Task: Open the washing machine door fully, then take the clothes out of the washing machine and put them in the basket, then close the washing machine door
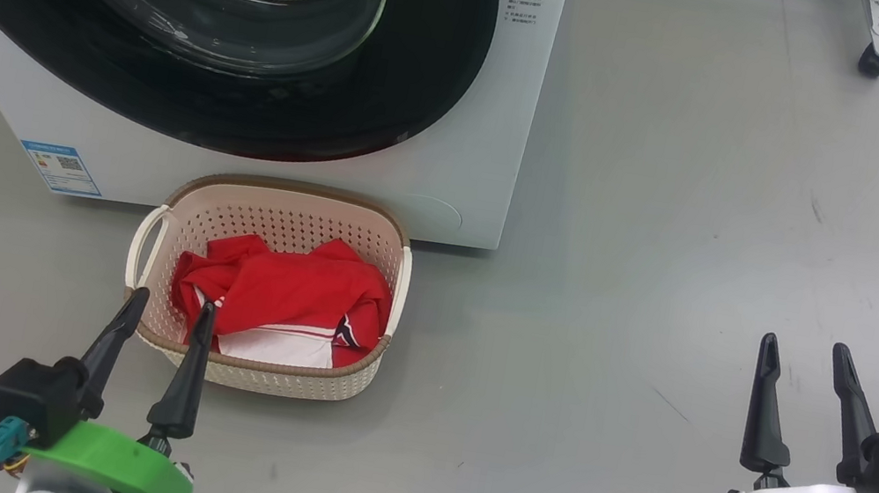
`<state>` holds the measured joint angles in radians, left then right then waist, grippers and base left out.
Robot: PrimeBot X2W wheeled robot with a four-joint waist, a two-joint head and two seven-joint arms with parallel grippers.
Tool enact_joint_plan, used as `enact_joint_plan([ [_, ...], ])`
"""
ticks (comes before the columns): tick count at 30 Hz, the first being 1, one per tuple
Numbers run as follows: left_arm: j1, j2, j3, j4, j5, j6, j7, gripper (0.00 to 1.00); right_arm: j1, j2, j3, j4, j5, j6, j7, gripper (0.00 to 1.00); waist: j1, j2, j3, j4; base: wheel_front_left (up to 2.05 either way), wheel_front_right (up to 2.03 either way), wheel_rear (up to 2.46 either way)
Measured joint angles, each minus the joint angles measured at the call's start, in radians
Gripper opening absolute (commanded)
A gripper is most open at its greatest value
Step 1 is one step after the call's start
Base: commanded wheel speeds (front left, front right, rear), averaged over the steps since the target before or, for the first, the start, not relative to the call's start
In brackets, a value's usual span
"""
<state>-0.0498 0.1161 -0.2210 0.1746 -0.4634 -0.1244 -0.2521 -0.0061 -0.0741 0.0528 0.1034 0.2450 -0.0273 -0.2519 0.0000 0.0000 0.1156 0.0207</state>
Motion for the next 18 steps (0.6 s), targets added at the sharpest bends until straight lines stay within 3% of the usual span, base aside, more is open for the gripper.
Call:
enact_joint_plan([
  [11, 0.0, 0.001, 0.004, 0.002, 0.0, 0.0, 0.0, 1.0, 0.011, 0.004, -0.003, 0.0, -0.003, 0.007, 0.0, 1.0, 0.0, 0.0, 0.001, 0.0, 0.0, 0.0, 0.0],
  [12, 0.0, 0.002, 0.0, 0.001, 0.0, 0.0, 0.0, 0.0, 0.011, 0.004, -0.003, 0.0, -0.003, 0.007, 0.0, 0.0, 0.0, 0.0, 0.001, 0.0, 0.0, 0.0, 0.0],
  [18, 0.025, -0.018, -0.013, 0.048, -0.004, 0.0, 0.004, 0.0, 0.038, 0.023, 0.0, 0.056, 0.003, 0.007, 0.002, 0.0, 0.0, 0.0, 0.001, 0.0, 0.0, 0.0, 0.0],
])
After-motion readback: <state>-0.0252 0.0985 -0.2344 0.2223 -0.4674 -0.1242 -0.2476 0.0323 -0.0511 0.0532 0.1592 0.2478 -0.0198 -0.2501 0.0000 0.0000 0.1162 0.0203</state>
